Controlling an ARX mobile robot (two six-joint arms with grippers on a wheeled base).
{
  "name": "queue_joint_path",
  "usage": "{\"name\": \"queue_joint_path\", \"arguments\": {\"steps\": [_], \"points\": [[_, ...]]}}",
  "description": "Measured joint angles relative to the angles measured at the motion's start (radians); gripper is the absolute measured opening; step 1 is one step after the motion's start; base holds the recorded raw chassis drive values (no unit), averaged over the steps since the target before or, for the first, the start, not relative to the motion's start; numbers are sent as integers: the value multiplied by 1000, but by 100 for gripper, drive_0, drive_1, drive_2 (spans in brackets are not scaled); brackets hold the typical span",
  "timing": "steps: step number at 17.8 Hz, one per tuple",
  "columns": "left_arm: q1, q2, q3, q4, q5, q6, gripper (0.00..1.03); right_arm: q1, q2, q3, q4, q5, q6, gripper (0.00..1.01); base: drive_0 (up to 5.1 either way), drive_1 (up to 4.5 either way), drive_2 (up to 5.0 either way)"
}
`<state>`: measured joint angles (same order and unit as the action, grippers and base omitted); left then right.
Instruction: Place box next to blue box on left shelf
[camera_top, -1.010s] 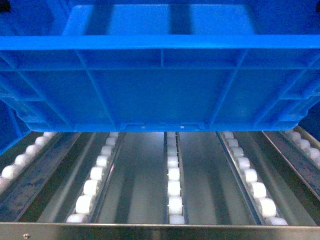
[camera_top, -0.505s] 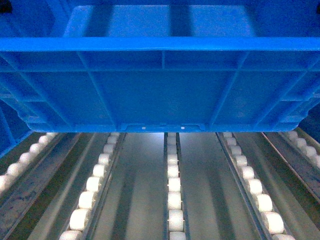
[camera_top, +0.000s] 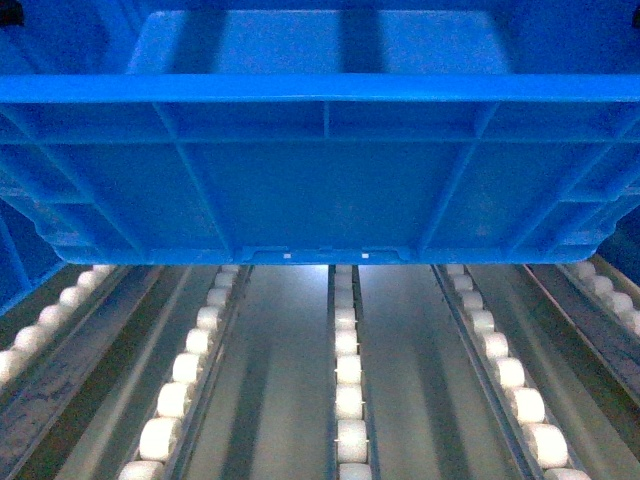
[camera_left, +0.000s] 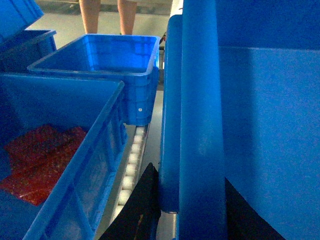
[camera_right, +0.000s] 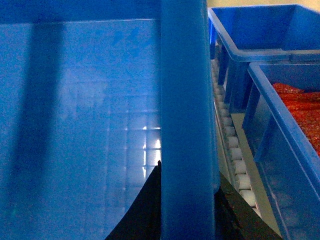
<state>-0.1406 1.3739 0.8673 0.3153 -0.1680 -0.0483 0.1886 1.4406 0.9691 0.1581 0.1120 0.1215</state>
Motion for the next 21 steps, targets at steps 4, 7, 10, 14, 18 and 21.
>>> {"name": "queue_joint_path", "arguments": {"steps": [4, 7, 10, 14, 18, 21], "points": [[0, 0, 0, 0, 0, 0, 19, 0, 0, 0, 0, 0, 0, 20, 0, 0, 0], [0, 0, 0, 0, 0, 0, 19, 0, 0, 0, 0, 0, 0, 20, 0, 0, 0], [0, 0, 0, 0, 0, 0, 19, 0, 0, 0, 0, 0, 0, 20, 0, 0, 0], [0, 0, 0, 0, 0, 0, 19, 0, 0, 0, 0, 0, 0, 20, 0, 0, 0], [-70, 121, 118, -418, 82, -35, 19, -29, 66, 106, -420, 55, 6, 18, 0, 0, 0], [-95, 180, 109, -457, 18, -16, 19, -30, 146, 34, -412, 10, 67, 18, 0, 0, 0]]}}
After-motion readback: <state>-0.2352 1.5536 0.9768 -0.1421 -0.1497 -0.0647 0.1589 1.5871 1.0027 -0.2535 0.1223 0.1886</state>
